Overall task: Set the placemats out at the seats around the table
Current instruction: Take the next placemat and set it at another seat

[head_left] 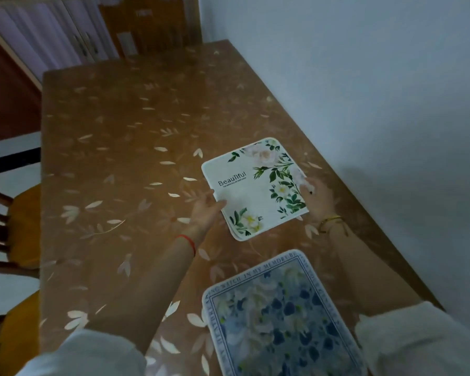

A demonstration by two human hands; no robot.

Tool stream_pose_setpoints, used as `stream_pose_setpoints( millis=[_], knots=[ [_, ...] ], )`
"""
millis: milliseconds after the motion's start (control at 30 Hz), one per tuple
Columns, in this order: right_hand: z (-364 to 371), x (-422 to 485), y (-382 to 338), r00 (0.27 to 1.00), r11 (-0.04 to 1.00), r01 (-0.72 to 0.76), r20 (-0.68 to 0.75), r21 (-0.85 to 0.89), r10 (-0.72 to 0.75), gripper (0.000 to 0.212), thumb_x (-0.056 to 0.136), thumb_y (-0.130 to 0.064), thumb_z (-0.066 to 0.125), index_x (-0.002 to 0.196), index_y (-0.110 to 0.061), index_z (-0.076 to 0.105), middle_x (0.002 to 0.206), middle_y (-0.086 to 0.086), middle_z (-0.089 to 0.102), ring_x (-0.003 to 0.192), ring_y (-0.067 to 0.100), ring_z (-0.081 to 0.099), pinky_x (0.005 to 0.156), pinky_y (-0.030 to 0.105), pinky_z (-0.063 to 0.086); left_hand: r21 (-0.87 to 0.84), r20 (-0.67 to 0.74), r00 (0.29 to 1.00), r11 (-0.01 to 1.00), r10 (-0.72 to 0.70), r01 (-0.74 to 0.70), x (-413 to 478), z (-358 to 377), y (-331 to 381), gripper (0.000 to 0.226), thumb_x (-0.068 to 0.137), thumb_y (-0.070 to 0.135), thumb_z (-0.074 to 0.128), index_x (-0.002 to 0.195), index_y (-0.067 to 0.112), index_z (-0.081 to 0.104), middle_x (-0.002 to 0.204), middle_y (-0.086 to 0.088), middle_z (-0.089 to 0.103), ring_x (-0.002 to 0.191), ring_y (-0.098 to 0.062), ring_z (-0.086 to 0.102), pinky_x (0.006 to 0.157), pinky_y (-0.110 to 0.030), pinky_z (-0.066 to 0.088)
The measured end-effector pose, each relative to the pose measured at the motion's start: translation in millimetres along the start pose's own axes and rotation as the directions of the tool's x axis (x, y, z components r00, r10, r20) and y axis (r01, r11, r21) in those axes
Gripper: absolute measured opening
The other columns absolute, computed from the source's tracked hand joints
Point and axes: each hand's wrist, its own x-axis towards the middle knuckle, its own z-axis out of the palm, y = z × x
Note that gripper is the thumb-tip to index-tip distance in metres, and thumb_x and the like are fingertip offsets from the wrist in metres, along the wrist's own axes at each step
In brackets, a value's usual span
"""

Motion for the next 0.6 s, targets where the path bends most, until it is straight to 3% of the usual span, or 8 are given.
stream_pose_setpoints(
  millis=[100,200,267,367,467,600],
  knots=[
    [9.1,33.1,11.1,0.998,0.997,-0.010,0.053,-0.072,0.014,0.039,0.099,-0.023,0.052,0.131,-0.002,0.055,0.135,0.022,0.057,0.123,0.037,0.053,0.098,0.038,0.043,0.039,0.000,0.999,0.999,-0.034,0.034,29.2,11.3,-5.2,0.056,0.090,0.014,0.066,0.141,0.008,0.045,0.135,-0.012,0.058,0.120,-0.033,0.060,0.094,-0.049,0.054],
    [19.4,55.6,21.7,0.996,0.994,-0.001,0.091,-0.105,0.011,0.041,0.099,-0.028,0.048,0.125,0.002,0.059,0.123,0.024,0.061,0.112,0.036,0.058,0.080,0.032,0.041,0.065,0.013,0.998,0.996,-0.061,0.060,52.4,21.8,-13.4,0.051,0.089,0.009,0.065,0.137,0.006,0.048,0.131,-0.016,0.061,0.119,-0.035,0.061,0.095,-0.053,0.053],
    [24.9,64.1,26.1,0.996,0.995,0.006,0.084,-0.102,0.003,0.043,0.097,-0.027,0.047,0.122,0.006,0.060,0.111,0.025,0.062,0.103,0.034,0.059,0.074,0.028,0.038,0.087,-0.003,0.992,0.988,-0.124,0.124,62.0,26.9,-17.0,0.061,0.087,0.015,0.067,0.143,0.010,0.043,0.137,-0.017,0.054,0.122,-0.038,0.058,0.090,-0.054,0.056],
    [29.0,72.4,32.4,0.999,0.994,-0.020,0.047,-0.106,0.025,0.036,0.096,-0.018,0.052,0.123,0.006,0.058,0.123,0.027,0.062,0.114,0.039,0.059,0.087,0.036,0.046,0.161,-0.064,0.984,0.972,-0.164,0.173,71.0,30.2,-23.0,0.069,0.082,0.024,0.070,0.144,0.017,0.040,0.140,-0.018,0.049,0.123,-0.042,0.055,0.086,-0.056,0.057],
    [30.8,79.0,36.4,0.998,0.986,-0.039,0.033,-0.160,0.044,0.037,0.097,-0.025,0.053,0.122,0.003,0.058,0.120,0.027,0.063,0.112,0.040,0.059,0.088,0.039,0.047,0.081,-0.071,0.986,0.984,-0.150,0.155,75.7,32.0,-25.0,0.069,0.083,0.019,0.069,0.144,0.015,0.039,0.138,-0.019,0.053,0.119,-0.044,0.058,0.092,-0.062,0.052],
    [28.8,84.7,37.2,0.999,0.967,-0.035,-0.005,-0.252,0.035,0.038,0.094,-0.027,0.053,0.115,0.003,0.061,0.113,0.028,0.064,0.108,0.043,0.058,0.089,0.043,0.047,0.034,-0.067,0.990,0.992,-0.122,0.124,77.0,31.4,-26.9,0.060,0.086,0.012,0.066,0.142,0.011,0.043,0.131,-0.013,0.062,0.113,-0.034,0.064,0.092,-0.053,0.055]
  ],
)
